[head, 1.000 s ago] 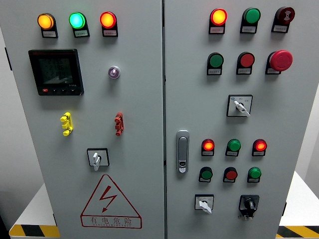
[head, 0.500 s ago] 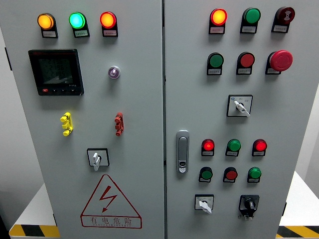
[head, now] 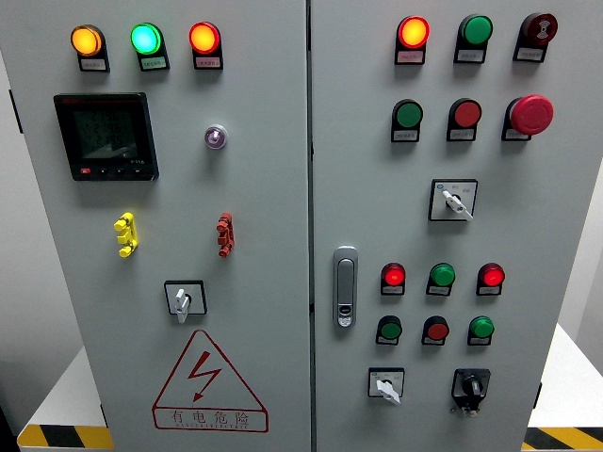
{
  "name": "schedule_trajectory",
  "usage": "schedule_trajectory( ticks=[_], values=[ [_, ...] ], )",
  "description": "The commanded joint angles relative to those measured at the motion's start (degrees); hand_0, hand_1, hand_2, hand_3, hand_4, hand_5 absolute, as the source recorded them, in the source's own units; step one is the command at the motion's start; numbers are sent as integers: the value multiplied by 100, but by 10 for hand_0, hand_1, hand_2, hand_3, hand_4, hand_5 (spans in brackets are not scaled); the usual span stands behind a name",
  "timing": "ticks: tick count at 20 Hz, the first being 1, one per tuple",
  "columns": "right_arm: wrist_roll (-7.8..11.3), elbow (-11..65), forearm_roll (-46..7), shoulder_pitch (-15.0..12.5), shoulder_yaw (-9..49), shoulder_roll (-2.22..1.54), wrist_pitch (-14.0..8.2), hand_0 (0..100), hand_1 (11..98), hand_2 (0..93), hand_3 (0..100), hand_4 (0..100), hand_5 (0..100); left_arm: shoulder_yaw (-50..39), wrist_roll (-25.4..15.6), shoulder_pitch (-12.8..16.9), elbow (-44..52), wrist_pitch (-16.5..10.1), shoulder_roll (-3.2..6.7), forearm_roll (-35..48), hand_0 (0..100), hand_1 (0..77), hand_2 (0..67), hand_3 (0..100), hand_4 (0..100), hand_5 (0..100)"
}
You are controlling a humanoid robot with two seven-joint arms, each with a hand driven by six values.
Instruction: Turn on light switch 1
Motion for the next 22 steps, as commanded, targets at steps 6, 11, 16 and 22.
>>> schedule_trajectory(
  ticks=[6,11,16,22],
  values=[
    [0,-2,0,0,0,-7,3,0,203,0,198,194,104,-3299,-44,-28,-135,8,-53,3311,0,0,0,0,0,0],
    [0,-2,0,0,0,-7,3,0,201,0,198,194,104,-4593,-53,7,-574,8,-132,5035,0,0,0,0,0,0],
    [0,-2,0,0,0,-7,3,0,197,0,198,194,104,-5482,-71,59,-1513,8,-132,5748,0,0,0,0,0,0],
    [0,-2,0,0,0,-7,3,0,200,0,198,194,104,-5183,-633,121,-2270,473,-106,5669,0,24,37,0,0,13]
  ],
)
